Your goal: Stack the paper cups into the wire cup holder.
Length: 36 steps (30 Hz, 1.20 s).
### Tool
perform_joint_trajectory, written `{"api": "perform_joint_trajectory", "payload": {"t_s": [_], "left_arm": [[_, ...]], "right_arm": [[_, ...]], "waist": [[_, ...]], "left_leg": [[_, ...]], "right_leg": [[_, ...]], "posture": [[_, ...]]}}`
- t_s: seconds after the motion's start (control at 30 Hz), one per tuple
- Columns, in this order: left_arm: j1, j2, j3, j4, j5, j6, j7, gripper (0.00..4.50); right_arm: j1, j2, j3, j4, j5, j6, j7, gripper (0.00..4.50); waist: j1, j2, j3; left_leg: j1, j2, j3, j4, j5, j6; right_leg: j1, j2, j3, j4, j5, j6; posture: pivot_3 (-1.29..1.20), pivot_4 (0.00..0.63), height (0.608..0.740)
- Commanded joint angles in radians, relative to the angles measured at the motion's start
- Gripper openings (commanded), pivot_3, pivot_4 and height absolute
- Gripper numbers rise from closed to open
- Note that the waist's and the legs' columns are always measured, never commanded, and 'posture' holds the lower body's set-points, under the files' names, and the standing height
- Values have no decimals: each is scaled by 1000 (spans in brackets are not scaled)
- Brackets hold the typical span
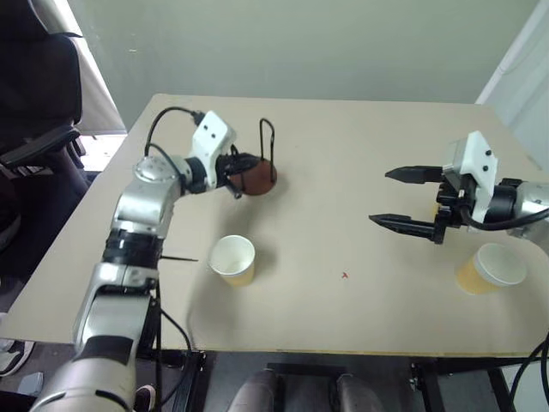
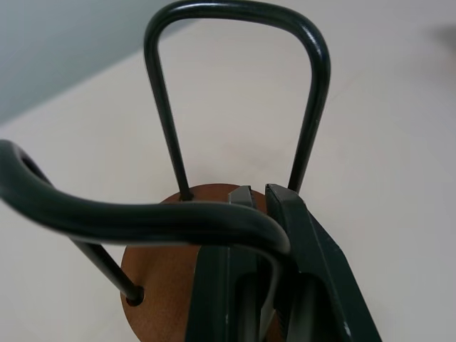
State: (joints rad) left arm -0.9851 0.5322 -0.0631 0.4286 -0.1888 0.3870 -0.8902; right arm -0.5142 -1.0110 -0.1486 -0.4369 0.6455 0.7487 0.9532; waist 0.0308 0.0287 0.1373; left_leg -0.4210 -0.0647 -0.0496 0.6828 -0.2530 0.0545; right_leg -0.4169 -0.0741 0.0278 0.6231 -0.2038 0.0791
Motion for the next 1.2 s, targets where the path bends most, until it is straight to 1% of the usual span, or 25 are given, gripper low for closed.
{"api": "perform_joint_trajectory", "payload": {"t_s": [0.03, 0.13, 0.23, 0.4, 0.63, 0.83, 1.03, 1.1, 1.13, 1.2], "left_arm": [[-68, -60, -32, 17, -3, -33, -44, 12], [-70, -127, -79, -17, -17, -7, -94, 12], [-41, -170, -147, -86, -20, 17, -158, 12], [-11, -193, -230, -160, -24, 46, -261, 12], [-6, -229, -277, -155, -13, 55, -295, 12], [12, -267, -288, -179, -27, 95, -298, 12], [44, -287, -330, -207, 8, 100, -278, 12], [48, -296, -330, -198, 18, 99, -254, 607], [50, -301, -332, -198, 15, 102, -252, 743], [55, -309, -333, -204, 6, 111, -253, 1373]], "right_arm": [[11, -45, -77, -28, 17, 5, 12, 4398], [39, -84, -126, -36, 24, 22, 18, 4398], [69, -119, -186, -46, 36, 44, 19, 4398], [141, -168, -277, -50, 29, 56, 32, 4398], [230, -186, -371, -64, 22, 65, 39, 4398], [258, -188, -393, -75, 27, 64, 33, 4398], [255, -187, -379, -74, 24, 53, 30, 4398], [255, -186, -374, -73, 21, 50, 30, 4398], [255, -187, -373, -71, 19, 48, 30, 4398], [258, -187, -368, -69, 14, 42, 32, 4398]], "waist": [[2, 0, 0], [3, 0, 0], [3, 0, 0], [2, 0, 0], [5, 0, 0], [5, 0, 0], [6, 0, 0], [6, 0, 0], [6, 0, 0], [6, 0, 0]], "left_leg": [[0, 0, 0, 0, 0, 0], [-3, 0, 0, 0, 0, 1], [-6, 0, 0, 0, -1, 2], [-8, 1, 0, -1, -1, 2], [-7, 0, 0, 1, -1, 2], [-7, 0, 1, 2, -1, 3], [-7, 0, 2, 2, -1, 4], [-7, 0, 2, 2, 0, 5], [-7, 0, 2, 3, 0, 5], [-7, 0, 2, 3, 0, 5]], "right_leg": [[0, 0, 0, -1, 0, 0], [0, 0, 0, -4, 1, 3], [-2, 0, 0, -8, 2, 4], [-2, 0, 0, -11, 2, 4], [-2, 0, 0, -10, 4, 7], [-1, -1, 0, -10, 5, 8], [-1, -1, 0, -10, 5, 9], [-1, -1, 0, -10, 5, 9], [-1, -1, 0, -10, 5, 9], [-1, -1, 0, -9, 5, 9]], "posture": [[0, 150, 740], [0, 150, 740], [0, 150, 740], [0, 150, 740], [0, 150, 740], [0, 150, 740], [0, 150, 740], [0, 150, 740], [0, 150, 740], [0, 150, 740]]}}
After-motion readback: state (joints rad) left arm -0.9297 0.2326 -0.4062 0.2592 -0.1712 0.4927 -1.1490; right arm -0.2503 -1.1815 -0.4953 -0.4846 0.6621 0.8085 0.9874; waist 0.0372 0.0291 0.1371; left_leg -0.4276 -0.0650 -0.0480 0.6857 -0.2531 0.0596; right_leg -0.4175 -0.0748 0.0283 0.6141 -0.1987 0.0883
